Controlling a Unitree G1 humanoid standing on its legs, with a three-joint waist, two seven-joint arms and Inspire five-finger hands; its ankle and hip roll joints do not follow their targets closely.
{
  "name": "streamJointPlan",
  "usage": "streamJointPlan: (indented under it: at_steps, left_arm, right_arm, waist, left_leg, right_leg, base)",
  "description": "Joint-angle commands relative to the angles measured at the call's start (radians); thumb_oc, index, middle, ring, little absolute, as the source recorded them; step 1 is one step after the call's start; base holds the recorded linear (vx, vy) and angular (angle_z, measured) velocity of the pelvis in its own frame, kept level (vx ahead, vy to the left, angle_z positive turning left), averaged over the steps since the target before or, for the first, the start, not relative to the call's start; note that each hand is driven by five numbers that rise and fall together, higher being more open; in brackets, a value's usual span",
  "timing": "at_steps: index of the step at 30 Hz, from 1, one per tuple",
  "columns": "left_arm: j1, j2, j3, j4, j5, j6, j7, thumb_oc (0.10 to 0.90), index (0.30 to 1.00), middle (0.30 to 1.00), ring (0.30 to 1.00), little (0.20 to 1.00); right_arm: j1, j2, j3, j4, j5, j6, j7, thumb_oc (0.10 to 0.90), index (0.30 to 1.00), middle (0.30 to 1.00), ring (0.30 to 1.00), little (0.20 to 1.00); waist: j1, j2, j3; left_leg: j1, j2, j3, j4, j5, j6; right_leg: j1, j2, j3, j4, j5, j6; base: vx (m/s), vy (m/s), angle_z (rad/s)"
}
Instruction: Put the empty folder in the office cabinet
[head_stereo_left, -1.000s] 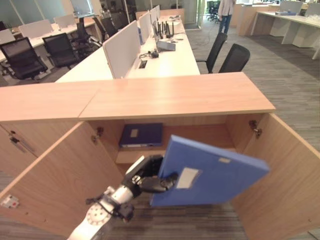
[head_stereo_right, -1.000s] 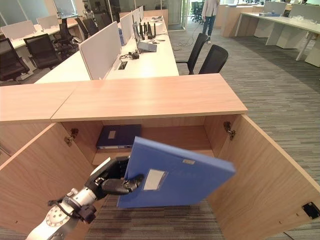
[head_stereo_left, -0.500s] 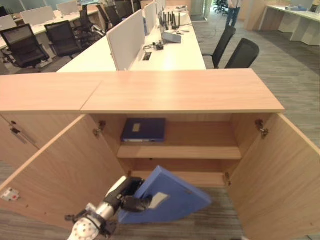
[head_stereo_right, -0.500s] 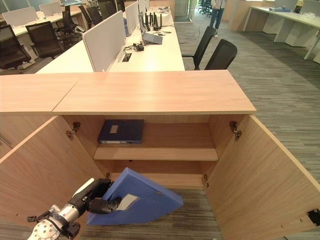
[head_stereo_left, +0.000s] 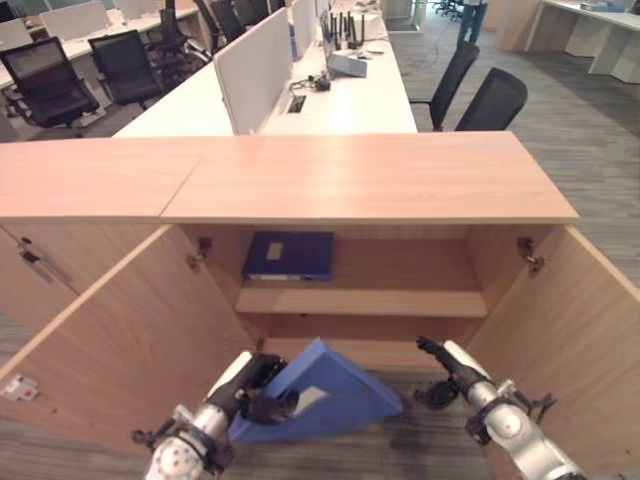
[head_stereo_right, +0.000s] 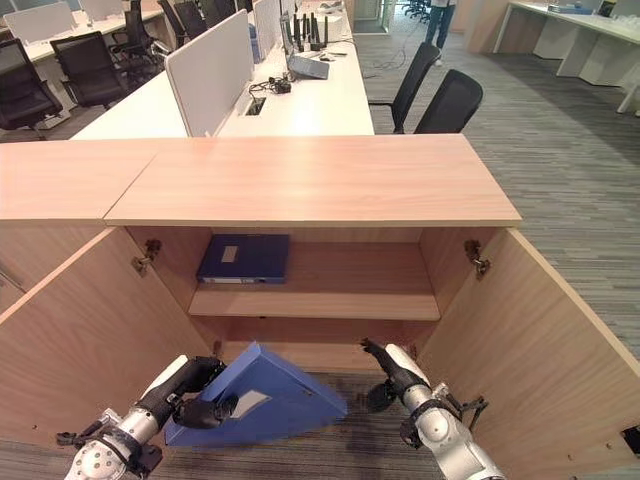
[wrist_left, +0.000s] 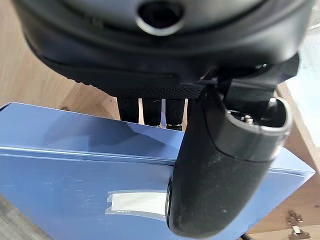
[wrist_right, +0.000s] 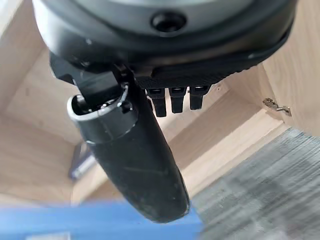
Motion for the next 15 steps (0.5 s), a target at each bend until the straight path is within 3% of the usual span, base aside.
streamJointPlan:
  at_steps: [1, 9, 15]
  left_arm:
    - [-0.14, 0.014, 0.063, -0.128, 0.004, -0.132, 0.051, 0.4, 0.3, 0.3, 0.3, 0.3]
    - [-0.211, 0.055, 0.051, -0.145, 0.103, -0.153, 0.078, 0.4, 0.3, 0.3, 0.3, 0.3]
    - [-0.268, 0.066, 0.01, -0.156, 0.056, -0.162, 0.07, 0.4, 0.3, 0.3, 0.3, 0.3]
  right_arm:
    - [-0.148, -0.015, 0.053, -0.07, -0.001, -0.082, 0.014, 0.8, 0.9, 0.9, 0.9, 0.9]
    - [-0.23, -0.01, 0.14, -0.125, 0.065, -0.099, 0.083, 0.8, 0.9, 0.9, 0.9, 0.9]
    - [-0.285, -0.013, 0.165, -0.124, 0.057, -0.104, 0.075, 0.8, 0.9, 0.9, 0.9, 0.9]
  waist:
    - [-0.001, -0.057, -0.003]
    - [0.012, -0.06, -0.008]
    - [0.014, -0.06, -0.012]
  left_leg:
    - [0.041, -0.02, -0.085, -0.006, -0.141, -0.02]
    - [0.045, -0.019, -0.087, -0.006, -0.139, -0.026]
    - [0.048, -0.019, -0.087, -0.006, -0.139, -0.026]
  right_leg:
    - [0.029, -0.001, -0.031, 0.008, -0.069, 0.048]
    - [0.035, -0.002, -0.038, 0.008, -0.073, 0.047]
    - [0.038, -0.003, -0.039, 0.008, -0.074, 0.047]
  base:
    - [-0.01, -0.026, -0.03]
    - [0.0, -0.003, 0.01]
    - [0.0, 0.0, 0.0]
